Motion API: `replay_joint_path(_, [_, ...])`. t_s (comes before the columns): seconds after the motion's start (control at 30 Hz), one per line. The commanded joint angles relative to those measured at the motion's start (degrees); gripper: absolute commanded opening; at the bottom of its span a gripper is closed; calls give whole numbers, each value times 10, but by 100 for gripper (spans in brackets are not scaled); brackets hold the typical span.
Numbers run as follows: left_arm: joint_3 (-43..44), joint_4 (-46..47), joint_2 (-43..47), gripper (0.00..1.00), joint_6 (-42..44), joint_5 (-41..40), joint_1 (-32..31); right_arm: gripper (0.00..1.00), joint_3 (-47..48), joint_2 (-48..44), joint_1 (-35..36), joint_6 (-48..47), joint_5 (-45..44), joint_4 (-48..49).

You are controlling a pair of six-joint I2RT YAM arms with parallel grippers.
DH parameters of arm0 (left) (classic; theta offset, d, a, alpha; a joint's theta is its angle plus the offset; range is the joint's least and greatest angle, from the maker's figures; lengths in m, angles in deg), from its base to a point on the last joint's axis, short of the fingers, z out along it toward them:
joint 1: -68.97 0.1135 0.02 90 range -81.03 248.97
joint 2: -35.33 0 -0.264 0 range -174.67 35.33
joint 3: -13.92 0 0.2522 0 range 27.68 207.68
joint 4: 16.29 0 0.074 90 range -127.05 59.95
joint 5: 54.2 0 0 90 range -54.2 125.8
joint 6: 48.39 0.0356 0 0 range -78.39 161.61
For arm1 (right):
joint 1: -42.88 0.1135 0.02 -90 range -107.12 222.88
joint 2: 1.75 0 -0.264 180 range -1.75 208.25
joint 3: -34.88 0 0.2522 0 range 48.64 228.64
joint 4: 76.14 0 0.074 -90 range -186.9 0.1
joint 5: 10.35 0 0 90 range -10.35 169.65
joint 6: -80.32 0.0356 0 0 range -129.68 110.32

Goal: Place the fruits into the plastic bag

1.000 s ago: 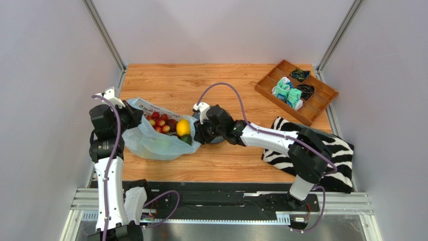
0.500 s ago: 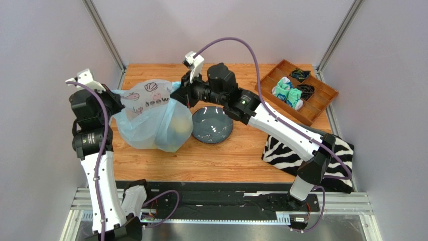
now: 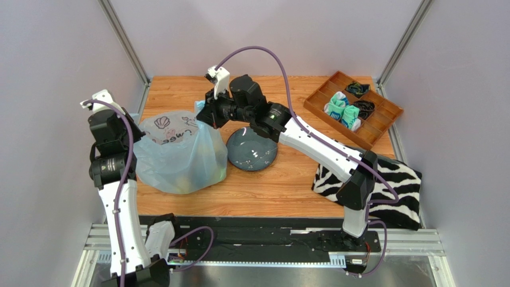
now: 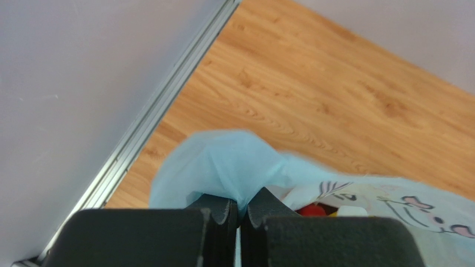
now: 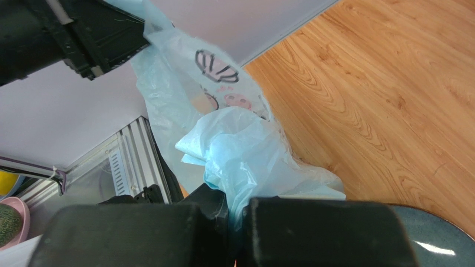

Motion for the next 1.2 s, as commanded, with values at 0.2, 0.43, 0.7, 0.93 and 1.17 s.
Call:
replay_joint_path(0.2, [-51,19,-64,0,5,-28,8,0,19,33,0,35,30,-6])
replay_joint_path(0.43, [-50,31,-34,13,-2,23,8,25,34,37,1,28,21,-17])
replay_joint_path(0.7, [-44,3,-15,96,-13,20,7,80,1,7,-2,13,-14,-22])
replay_joint_path(0.93, [-25,-46,22,96,-16,16,8,92,-83,-73,-17,6,-107,-40])
replay_joint_path(1.17, [5,-96,93,97,-8,-7,8,93,-238,-244,-52,11,-128,0])
